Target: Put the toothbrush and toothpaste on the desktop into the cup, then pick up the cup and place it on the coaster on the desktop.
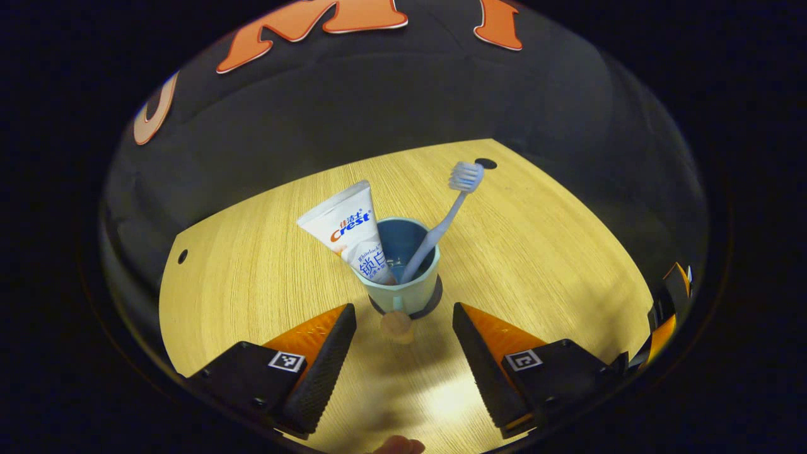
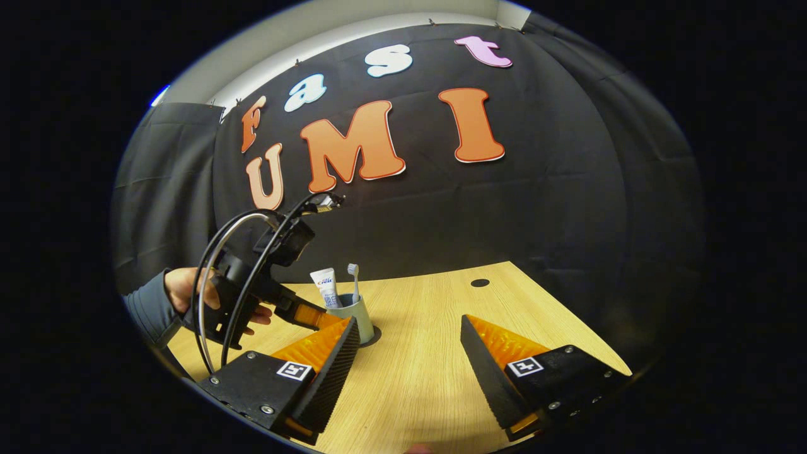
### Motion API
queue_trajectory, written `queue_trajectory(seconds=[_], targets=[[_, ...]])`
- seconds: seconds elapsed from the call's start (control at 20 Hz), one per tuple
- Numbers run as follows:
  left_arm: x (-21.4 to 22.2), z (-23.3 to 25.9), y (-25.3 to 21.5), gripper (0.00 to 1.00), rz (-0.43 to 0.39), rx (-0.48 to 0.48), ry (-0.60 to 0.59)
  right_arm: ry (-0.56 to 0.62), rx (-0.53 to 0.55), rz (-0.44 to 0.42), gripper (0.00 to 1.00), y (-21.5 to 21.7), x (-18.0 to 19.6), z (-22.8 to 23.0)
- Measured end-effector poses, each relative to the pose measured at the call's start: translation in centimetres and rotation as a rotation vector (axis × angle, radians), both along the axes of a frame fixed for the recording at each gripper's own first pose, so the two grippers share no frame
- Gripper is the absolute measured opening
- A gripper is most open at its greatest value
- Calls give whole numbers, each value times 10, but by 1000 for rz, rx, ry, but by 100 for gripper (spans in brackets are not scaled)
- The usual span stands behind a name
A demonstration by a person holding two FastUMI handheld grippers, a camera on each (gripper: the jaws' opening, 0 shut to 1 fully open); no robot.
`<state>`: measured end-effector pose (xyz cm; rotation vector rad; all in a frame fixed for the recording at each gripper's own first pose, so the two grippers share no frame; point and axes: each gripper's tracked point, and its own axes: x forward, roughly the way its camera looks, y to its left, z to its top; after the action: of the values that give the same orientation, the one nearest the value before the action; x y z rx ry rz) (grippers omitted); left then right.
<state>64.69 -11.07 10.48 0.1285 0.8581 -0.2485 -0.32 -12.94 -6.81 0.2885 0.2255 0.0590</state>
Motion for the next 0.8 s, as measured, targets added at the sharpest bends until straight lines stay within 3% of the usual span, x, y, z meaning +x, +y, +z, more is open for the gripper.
queue_trajectory(seconds=[0.35,0.6,0.8], targets=[[-10,82,30,99,-11,13,-322,-32,-14,-11,97,19,1,17],[-40,120,66,100,71,-46,-461,-80,-59,5,97,43,2,37],[-69,165,109,100,132,-17,-615,-111,-96,17,97,63,4,53]])
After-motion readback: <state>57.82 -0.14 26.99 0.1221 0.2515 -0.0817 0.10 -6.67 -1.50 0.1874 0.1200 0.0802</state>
